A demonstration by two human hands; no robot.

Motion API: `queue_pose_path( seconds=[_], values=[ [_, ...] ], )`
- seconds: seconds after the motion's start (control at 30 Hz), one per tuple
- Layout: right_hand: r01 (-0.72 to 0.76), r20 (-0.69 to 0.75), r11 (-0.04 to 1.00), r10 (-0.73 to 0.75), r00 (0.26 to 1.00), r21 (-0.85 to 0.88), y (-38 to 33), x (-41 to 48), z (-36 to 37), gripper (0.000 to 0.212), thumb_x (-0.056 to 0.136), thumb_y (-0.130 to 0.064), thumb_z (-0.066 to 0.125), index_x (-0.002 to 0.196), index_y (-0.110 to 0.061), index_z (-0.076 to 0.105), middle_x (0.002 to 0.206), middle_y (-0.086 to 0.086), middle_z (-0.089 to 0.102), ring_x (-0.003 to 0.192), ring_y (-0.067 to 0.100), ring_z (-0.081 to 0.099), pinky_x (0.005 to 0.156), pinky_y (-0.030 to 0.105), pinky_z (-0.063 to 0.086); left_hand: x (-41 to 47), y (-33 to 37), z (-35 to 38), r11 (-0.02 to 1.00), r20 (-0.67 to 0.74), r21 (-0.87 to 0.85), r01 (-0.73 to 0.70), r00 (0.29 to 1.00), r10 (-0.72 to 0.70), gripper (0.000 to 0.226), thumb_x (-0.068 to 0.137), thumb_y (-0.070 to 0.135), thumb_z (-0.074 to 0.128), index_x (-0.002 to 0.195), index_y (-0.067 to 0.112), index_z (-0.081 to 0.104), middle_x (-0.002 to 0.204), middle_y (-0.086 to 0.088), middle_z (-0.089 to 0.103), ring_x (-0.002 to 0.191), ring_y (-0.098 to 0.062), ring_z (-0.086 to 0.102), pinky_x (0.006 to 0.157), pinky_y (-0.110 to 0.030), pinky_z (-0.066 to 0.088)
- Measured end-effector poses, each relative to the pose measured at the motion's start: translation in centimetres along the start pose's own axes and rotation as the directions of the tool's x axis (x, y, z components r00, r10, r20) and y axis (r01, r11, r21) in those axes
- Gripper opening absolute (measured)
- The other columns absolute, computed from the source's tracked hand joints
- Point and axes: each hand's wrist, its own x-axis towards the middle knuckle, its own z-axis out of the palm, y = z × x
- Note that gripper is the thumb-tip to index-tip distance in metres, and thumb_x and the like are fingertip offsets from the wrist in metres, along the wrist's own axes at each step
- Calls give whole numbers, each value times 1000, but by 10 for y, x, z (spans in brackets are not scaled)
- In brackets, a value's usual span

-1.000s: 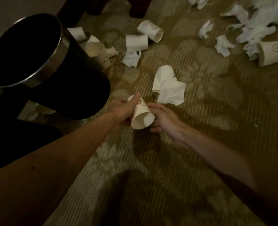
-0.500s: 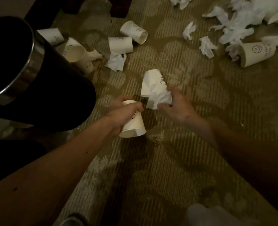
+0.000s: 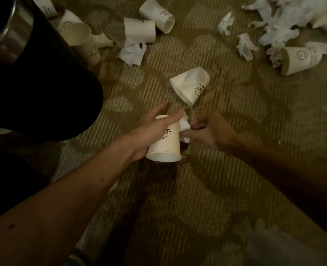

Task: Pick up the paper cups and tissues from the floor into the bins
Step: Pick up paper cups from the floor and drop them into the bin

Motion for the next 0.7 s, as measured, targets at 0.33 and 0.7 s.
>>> queue_pose_path(
  seconds=[0.33, 0.7],
  values=[
    [-33, 22, 999, 32, 999, 25, -30, 16, -18, 23, 92, -13, 60, 114, -11, 65, 103, 7, 71, 90, 20, 70, 76, 27, 57, 11, 0, -9, 1000, -47, -6, 11, 999, -11, 39, 78, 43, 79, 101, 13, 72, 91, -11, 76, 77, -22, 72, 66, -32, 59],
    [143, 41, 421, -242, 969, -896, -22, 79, -50, 78, 90, -19, 63, 153, -26, 17, 163, 5, 4, 147, 38, 7, 116, 58, 20, 4, 12, -20, 990, 71, -142, 19, 997, -9, 40, 88, 49, 65, 100, 11, 71, 84, -10, 75, 65, -16, 70, 53, -23, 53]
  ],
)
